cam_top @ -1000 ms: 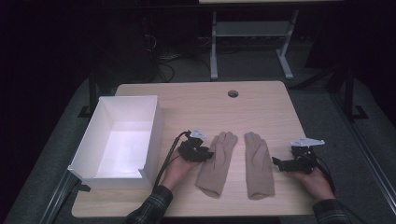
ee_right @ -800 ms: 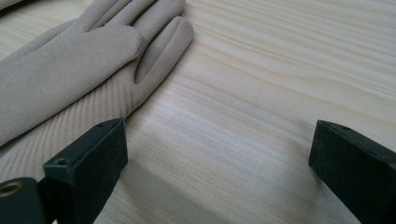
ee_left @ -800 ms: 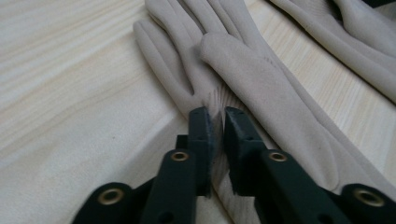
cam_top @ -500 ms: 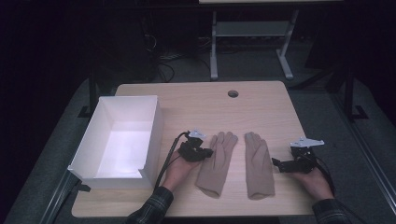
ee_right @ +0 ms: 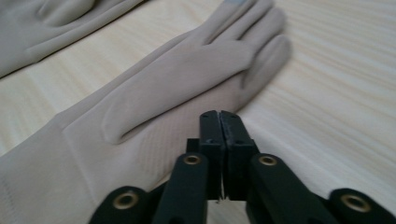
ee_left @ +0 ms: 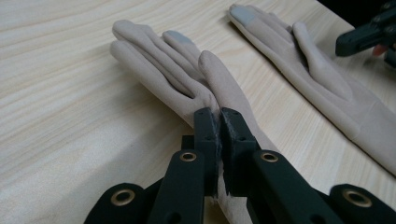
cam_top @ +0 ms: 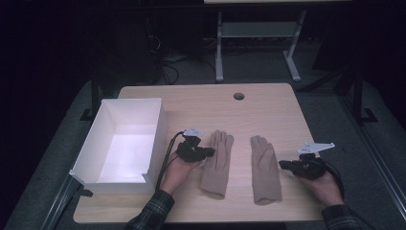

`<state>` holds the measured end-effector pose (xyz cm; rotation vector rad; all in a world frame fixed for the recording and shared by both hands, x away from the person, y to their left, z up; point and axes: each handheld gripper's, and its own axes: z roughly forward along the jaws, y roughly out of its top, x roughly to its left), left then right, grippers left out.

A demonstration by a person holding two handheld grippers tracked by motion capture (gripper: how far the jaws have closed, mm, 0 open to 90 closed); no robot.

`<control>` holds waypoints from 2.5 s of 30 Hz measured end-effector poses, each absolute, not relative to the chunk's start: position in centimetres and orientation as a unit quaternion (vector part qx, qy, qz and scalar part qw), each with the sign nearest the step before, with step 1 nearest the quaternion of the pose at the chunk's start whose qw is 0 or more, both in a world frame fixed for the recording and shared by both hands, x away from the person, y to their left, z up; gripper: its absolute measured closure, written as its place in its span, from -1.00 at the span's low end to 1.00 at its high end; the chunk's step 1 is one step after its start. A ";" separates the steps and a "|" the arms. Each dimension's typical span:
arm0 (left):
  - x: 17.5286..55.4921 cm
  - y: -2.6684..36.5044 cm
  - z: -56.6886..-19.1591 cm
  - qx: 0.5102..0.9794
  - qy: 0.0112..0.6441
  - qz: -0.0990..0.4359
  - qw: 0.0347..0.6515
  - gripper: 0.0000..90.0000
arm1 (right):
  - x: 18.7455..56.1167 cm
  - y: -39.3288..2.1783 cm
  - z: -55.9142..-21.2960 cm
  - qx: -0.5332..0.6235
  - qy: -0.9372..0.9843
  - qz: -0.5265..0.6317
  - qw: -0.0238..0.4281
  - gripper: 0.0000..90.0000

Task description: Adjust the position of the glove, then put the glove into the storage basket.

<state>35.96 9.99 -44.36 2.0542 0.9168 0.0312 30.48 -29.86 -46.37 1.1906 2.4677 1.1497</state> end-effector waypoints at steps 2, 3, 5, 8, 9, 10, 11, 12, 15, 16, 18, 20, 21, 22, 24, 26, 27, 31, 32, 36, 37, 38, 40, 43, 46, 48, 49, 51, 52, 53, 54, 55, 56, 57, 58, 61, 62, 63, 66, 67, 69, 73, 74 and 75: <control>36.0 10.1 -44.3 0.823 0.369 0.013 0.431 0.90 | 30.5 -29.5 -46.4 0.398 0.829 0.384 0.079 1.00; 36.0 10.1 -44.3 0.822 0.370 0.014 0.432 0.90 | 30.5 -29.3 -46.5 0.398 0.830 0.382 0.076 1.00; 36.0 10.2 -44.3 0.822 0.371 0.010 0.433 0.90 | 30.6 -28.9 -46.7 0.390 0.836 0.378 0.075 1.00; 36.0 10.2 -44.2 0.819 0.373 0.007 0.436 0.90 | 30.7 -28.4 -46.8 0.388 0.840 0.373 0.072 1.00; 36.0 10.2 -44.1 0.819 0.372 0.006 0.436 0.90 | 30.7 -28.3 -46.8 0.384 0.841 0.376 0.072 1.00; 36.0 10.2 -44.1 0.819 0.371 0.005 0.437 0.90 | 30.8 -28.1 -46.8 0.381 0.841 0.376 0.072 1.00; 35.9 10.2 -44.1 0.819 0.372 0.004 0.438 0.90 | 30.8 -27.9 -46.8 0.379 0.841 0.378 0.071 1.00; 35.9 10.2 -44.1 0.819 0.371 0.003 0.438 0.90 | 30.8 -27.6 -46.8 0.379 0.841 0.380 0.068 1.00; 35.9 10.0 -43.9 0.817 0.369 0.000 0.442 0.90 | 30.9 -26.8 -46.8 0.370 0.845 0.381 0.062 1.00; 35.8 10.0 -43.8 0.818 0.368 0.002 0.442 0.90 | 30.9 -26.5 -46.8 0.369 0.845 0.382 0.059 1.00; 35.7 9.9 -43.7 0.817 0.368 0.001 0.445 0.90 | 30.9 -26.1 -46.8 0.364 0.848 0.382 0.059 1.00; 35.6 9.8 -43.7 0.819 0.364 0.002 0.444 0.90 | 31.0 -25.7 -46.8 0.358 0.850 0.382 0.058 1.00; 35.7 9.7 -43.6 0.819 0.363 0.002 0.444 0.90 | 31.1 -25.4 -46.8 0.355 0.851 0.382 0.058 1.00; 35.7 9.7 -43.6 0.818 0.365 0.002 0.444 0.90 | 31.1 -25.1 -46.8 0.357 0.850 0.382 0.055 1.00; 35.7 9.6 -43.6 0.818 0.366 0.002 0.444 0.90 | 31.4 -24.7 -46.9 0.350 0.852 0.384 0.055 1.00; 35.9 9.6 -43.6 0.820 0.363 0.005 0.441 0.90 | 31.6 -24.3 -46.9 0.349 0.853 0.384 0.053 1.00; 36.0 9.6 -43.6 0.823 0.362 0.007 0.438 0.90 | 31.6 -24.2 -46.9 0.348 0.853 0.385 0.052 1.00; 36.5 9.6 -43.4 0.823 0.362 0.012 0.437 0.90 | 31.9 -23.7 -46.9 0.343 0.856 0.384 0.052 1.00; 36.7 9.6 -43.3 0.823 0.362 0.013 0.438 0.90 | 31.9 -23.6 -46.9 0.340 0.857 0.385 0.053 1.00; 37.3 9.4 -43.0 0.821 0.362 0.013 0.441 0.90 | 32.0 -23.5 -46.9 0.338 0.857 0.385 0.052 1.00; 37.4 9.3 -42.9 0.821 0.361 0.013 0.442 0.90 | 32.0 -23.5 -46.9 0.337 0.857 0.387 0.051 1.00; 37.5 9.2 -42.8 0.820 0.362 0.013 0.444 0.90 | 32.1 -23.4 -46.9 0.337 0.857 0.387 0.050 1.00; 37.9 8.8 -42.7 0.822 0.359 0.011 0.443 0.90 | 32.1 -23.4 -46.9 0.338 0.856 0.388 0.048 1.00; 38.3 8.2 -42.7 0.824 0.357 0.009 0.440 0.90 | 32.2 -23.4 -47.0 0.341 0.853 0.392 0.043 1.00; 38.5 7.6 -42.7 0.824 0.358 0.007 0.440 0.90 | 32.3 -23.2 -47.0 0.338 0.854 0.393 0.044 1.00; 38.5 7.1 -42.7 0.824 0.354 0.007 0.442 0.90 | 32.4 -22.9 -46.9 0.336 0.855 0.392 0.043 1.00; 38.5 7.0 -42.7 0.825 0.353 0.005 0.442 0.90 | 32.5 -22.7 -47.0 0.333 0.856 0.393 0.044 1.00; 38.5 6.5 -42.7 0.825 0.352 0.005 0.442 0.90 | 32.6 -22.4 -47.0 0.334 0.855 0.395 0.042 1.00; 38.5 6.3 -42.6 0.826 0.350 0.005 0.442 0.90 | 32.7 -22.3 -47.1 0.330 0.856 0.396 0.041 1.00; 38.5 6.2 -42.6 0.824 0.351 0.004 0.444 0.90 | 32.8 -22.1 -47.1 0.328 0.857 0.396 0.042 1.00; 38.5 6.0 -42.6 0.825 0.349 0.005 0.444 0.90 | 32.8 -22.0 -47.1 0.327 0.857 0.397 0.041 1.00; 38.6 5.9 -42.5 0.825 0.348 0.006 0.445 0.90 | 32.8 -21.8 -47.1 0.328 0.857 0.397 0.039 1.00; 38.6 5.9 -42.4 0.824 0.348 0.005 0.447 0.90 | 32.8 -21.8 -47.0 0.330 0.856 0.396 0.038 1.00; 38.5 5.8 -42.3 0.824 0.349 0.004 0.446 0.90 | 32.8 -21.7 -47.0 0.330 0.856 0.397 0.038 1.00; 38.5 5.7 -42.2 0.825 0.346 0.005 0.447 0.90 | 32.8 -21.7 -47.0 0.330 0.856 0.397 0.038 1.00; 38.3 5.3 -41.7 0.825 0.344 0.004 0.448 0.90 | 32.8 -21.7 -47.1 0.325 0.858 0.397 0.037 1.00; 38.3 5.2 -41.6 0.826 0.341 0.003 0.449 0.90 | 32.8 -21.6 -47.1 0.327 0.857 0.397 0.035 1.00; 38.2 5.0 -41.5 0.825 0.340 0.003 0.451 0.90 | 32.8 -21.6 -47.1 0.327 0.857 0.398 0.035 1.00; 38.0 4.6 -41.2 0.825 0.336 0.000 0.454 0.90 | 32.8 -21.5 -47.1 0.327 0.856 0.399 0.034 1.00; 37.9 4.4 -41.2 0.824 0.336 -0.001 0.457 0.90 | 32.8 -21.5 -47.1 0.327 0.856 0.399 0.035 1.00; 37.9 4.0 -41.0 0.826 0.331 -0.003 0.457 0.90 | 32.8 -21.5 -47.1 0.325 0.856 0.400 0.036 1.00; 37.5 3.0 -40.9 0.825 0.323 -0.007 0.463 0.90 | 32.8 -21.5 -47.1 0.327 0.856 0.399 0.033 1.00; 37.5 2.8 -40.9 0.827 0.321 -0.008 0.462 0.90 | 32.8 -21.5 -47.2 0.327 0.856 0.399 0.032 1.00; 37.4 2.7 -41.0 0.827 0.320 -0.010 0.462 0.90 | 32.8 -21.5 -47.2 0.327 0.856 0.399 0.032 1.00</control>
